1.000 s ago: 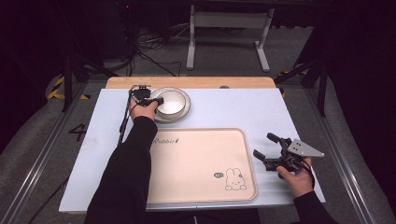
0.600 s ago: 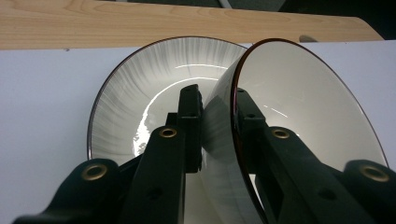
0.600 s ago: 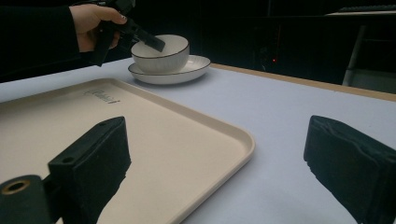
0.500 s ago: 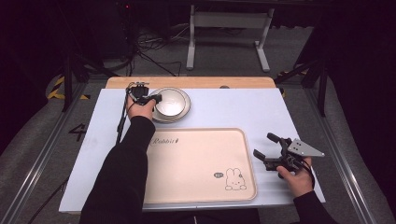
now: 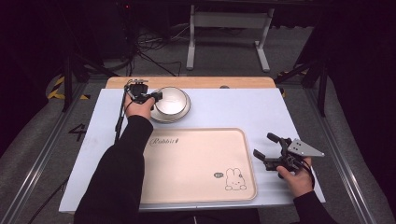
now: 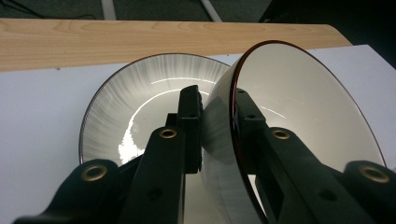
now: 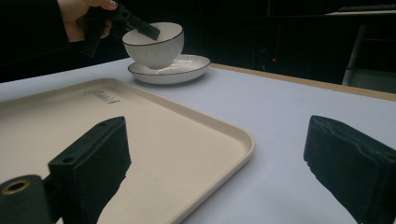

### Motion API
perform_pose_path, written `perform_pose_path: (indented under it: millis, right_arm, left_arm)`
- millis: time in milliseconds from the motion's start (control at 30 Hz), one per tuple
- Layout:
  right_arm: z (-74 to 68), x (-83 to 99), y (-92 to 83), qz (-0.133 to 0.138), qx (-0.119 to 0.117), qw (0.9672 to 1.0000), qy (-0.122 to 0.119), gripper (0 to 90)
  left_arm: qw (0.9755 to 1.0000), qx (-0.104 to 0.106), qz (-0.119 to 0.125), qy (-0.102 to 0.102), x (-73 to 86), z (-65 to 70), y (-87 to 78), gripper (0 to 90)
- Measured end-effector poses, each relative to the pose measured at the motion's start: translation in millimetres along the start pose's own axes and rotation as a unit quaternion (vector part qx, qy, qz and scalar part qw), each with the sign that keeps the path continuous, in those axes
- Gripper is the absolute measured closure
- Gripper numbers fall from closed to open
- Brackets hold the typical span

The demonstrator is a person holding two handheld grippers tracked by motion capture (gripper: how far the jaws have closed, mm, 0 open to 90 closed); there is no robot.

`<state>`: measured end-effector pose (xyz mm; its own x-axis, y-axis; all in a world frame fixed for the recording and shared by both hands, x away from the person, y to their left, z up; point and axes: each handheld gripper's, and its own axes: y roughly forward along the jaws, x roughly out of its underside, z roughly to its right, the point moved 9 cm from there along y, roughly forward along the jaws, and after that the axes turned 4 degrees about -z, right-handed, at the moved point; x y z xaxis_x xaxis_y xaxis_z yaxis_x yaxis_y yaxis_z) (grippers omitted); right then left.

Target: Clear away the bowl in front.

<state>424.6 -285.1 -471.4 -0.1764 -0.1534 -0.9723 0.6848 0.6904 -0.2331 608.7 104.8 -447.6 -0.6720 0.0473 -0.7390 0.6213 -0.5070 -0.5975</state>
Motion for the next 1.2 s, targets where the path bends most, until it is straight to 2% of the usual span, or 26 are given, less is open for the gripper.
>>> perform_pose_path:
  millis: [367, 700, 867, 1133, 1200]
  right_arm:
    - [0.3, 0.0, 0.0, 0.000, 0.000, 1.0000, 0.001, 7.1]
    - [0.4, -0.1, -0.2, 0.001, 0.000, 1.0000, 0.002, 7.1]
    - [0.4, 0.0, 0.0, 0.000, 0.001, 1.0000, 0.001, 7.1]
    - [0.4, -0.1, -0.2, 0.001, 0.000, 1.0000, 0.002, 7.0]
    - [0.4, -0.1, -0.3, 0.001, 0.000, 1.0000, 0.002, 7.0]
  left_arm:
    - [1.0000, 0.007, 0.006, -0.002, -5.3, 5.7, -12.9, 77.6]
    - [0.9997, 0.021, 0.007, 0.014, -9.1, 18.6, -28.1, 77.7]
    - [0.9994, 0.024, 0.000, 0.027, -13.0, 26.4, -34.5, 77.8]
    - [0.9972, 0.049, -0.015, 0.053, -14.7, 46.3, -42.5, 77.8]
    - [0.9948, 0.071, -0.036, 0.063, -11.4, 56.0, -43.6, 77.7]
